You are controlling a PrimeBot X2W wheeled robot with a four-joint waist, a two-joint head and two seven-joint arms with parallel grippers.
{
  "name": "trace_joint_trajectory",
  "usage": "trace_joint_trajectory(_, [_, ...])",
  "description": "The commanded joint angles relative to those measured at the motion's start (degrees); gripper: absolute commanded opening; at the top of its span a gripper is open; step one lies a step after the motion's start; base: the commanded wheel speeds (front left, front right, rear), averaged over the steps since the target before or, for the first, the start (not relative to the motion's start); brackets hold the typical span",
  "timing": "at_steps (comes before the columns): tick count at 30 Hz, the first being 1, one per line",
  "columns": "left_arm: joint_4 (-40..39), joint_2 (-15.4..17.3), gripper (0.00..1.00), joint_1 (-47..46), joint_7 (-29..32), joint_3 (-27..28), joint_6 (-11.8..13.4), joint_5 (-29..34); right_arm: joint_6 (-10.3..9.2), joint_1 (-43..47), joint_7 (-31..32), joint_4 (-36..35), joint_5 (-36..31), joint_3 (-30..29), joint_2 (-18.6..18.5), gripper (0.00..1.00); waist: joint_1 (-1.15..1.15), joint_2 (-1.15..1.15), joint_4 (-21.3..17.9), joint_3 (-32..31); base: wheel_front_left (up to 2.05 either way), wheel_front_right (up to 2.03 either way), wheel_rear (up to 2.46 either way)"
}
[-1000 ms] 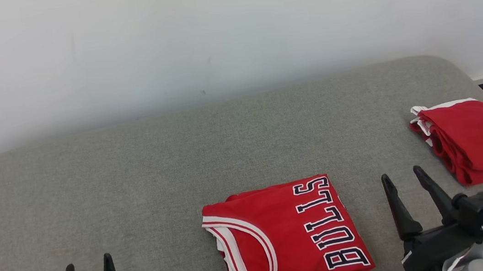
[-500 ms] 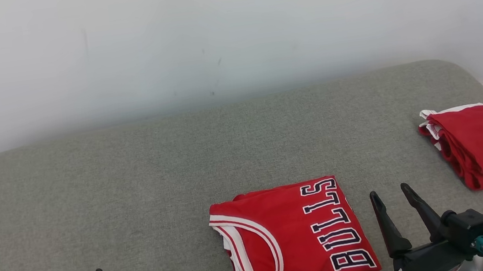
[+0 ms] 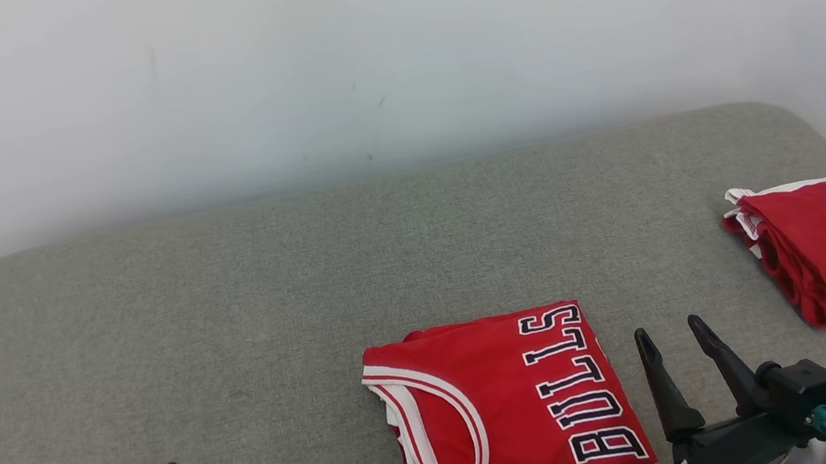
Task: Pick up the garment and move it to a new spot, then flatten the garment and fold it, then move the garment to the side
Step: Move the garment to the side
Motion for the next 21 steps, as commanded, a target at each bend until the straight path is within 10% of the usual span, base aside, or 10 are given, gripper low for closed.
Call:
trace_joint_trajectory(1, [0.21, 0.0, 1.0, 0.1, -0.01, -0.04, -0.08, 0.14, -0.16, 0.51, -0.23, 0.22, -0.47, -0.21, 0.26, 1.0, 0.0, 0.0, 0.1, 0.03, 0.0, 0.0, 0.0])
trace_joint_trajectory(10, [1.03, 0.0, 1.0, -0.53, -0.01, -0.85, -0.61, -0.05, -0.16, -1.46, 2.07, 2.05, -0.8, -1.26, -0.18, 1.0, 0.0, 0.0, 1.16, 0.25, 0.0, 0.0, 0.0])
trace_joint_trajectory(21, [0.93, 0.0, 1.0, -1.17, -0.01, -3.25, -1.68, -0.73, -0.16, -8.04, 22.36, 9.68, 0.99, 3.11, -4.4, 1.0, 0.0, 0.0, 4.33, 1.64, 0.0, 0.0, 0.0])
